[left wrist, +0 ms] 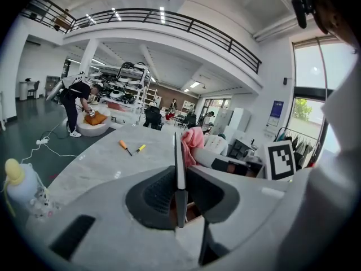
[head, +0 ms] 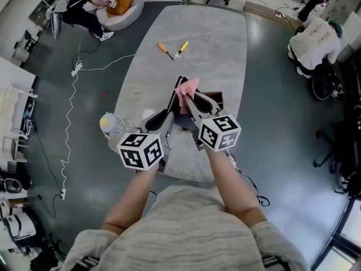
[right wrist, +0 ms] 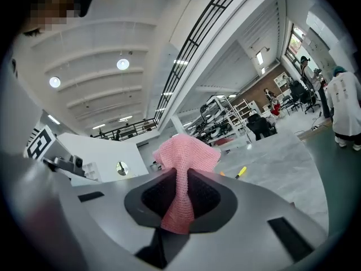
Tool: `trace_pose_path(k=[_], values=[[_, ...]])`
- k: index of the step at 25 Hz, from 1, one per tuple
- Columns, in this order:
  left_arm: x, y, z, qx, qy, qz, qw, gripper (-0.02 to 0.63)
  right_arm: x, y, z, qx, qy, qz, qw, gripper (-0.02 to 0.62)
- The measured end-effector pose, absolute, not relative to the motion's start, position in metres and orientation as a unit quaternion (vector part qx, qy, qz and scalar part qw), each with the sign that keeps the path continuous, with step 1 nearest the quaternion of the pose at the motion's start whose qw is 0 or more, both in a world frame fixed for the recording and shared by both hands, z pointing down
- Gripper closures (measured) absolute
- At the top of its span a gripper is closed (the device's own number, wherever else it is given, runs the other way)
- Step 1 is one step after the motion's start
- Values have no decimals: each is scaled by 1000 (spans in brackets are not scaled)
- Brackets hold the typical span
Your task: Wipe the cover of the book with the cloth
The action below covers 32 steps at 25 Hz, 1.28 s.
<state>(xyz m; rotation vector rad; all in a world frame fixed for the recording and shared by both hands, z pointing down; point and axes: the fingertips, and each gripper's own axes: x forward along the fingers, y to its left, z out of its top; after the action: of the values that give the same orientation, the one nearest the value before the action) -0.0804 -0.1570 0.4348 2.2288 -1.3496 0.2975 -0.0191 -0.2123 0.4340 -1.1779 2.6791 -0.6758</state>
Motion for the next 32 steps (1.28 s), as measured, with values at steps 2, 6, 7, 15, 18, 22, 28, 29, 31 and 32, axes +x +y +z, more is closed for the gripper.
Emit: trace_pose_path(k=[2, 6, 7, 15, 18, 22, 28, 29, 31, 32], values=[[-80, -158, 434, 822, -497, 111, 257, 531, -14, -217, 446, -402, 884, -232, 57, 545], [-81, -158, 436, 821, -496, 106, 262, 531, 0, -222, 484, -428, 867, -255, 20, 545], [-82, -157, 437, 821, -495, 105, 264, 532, 4, -223, 497, -435, 861, -263, 9, 545], [-87, -155, 440, 817, -499, 100, 271, 532, 30, -221, 576, -479, 814, -325, -43, 545], [-89, -155, 439, 817, -500, 99, 270, 532, 29, -222, 579, -482, 810, -330, -50, 546], [-92, -156, 442, 812, -506, 95, 275, 532, 34, -218, 562, -485, 816, -309, -66, 546], [-95, -159, 442, 808, -515, 90, 270, 532, 8, -189, 463, -432, 867, -249, 18, 546], [-95, -160, 442, 808, -516, 90, 270, 531, 1, -184, 451, -423, 868, -259, 40, 545], [-96, -160, 443, 808, -517, 90, 269, 532, -11, -178, 437, -408, 865, -284, 72, 545], [-96, -161, 443, 808, -517, 90, 269, 531, -15, -176, 434, -404, 862, -295, 81, 546]])
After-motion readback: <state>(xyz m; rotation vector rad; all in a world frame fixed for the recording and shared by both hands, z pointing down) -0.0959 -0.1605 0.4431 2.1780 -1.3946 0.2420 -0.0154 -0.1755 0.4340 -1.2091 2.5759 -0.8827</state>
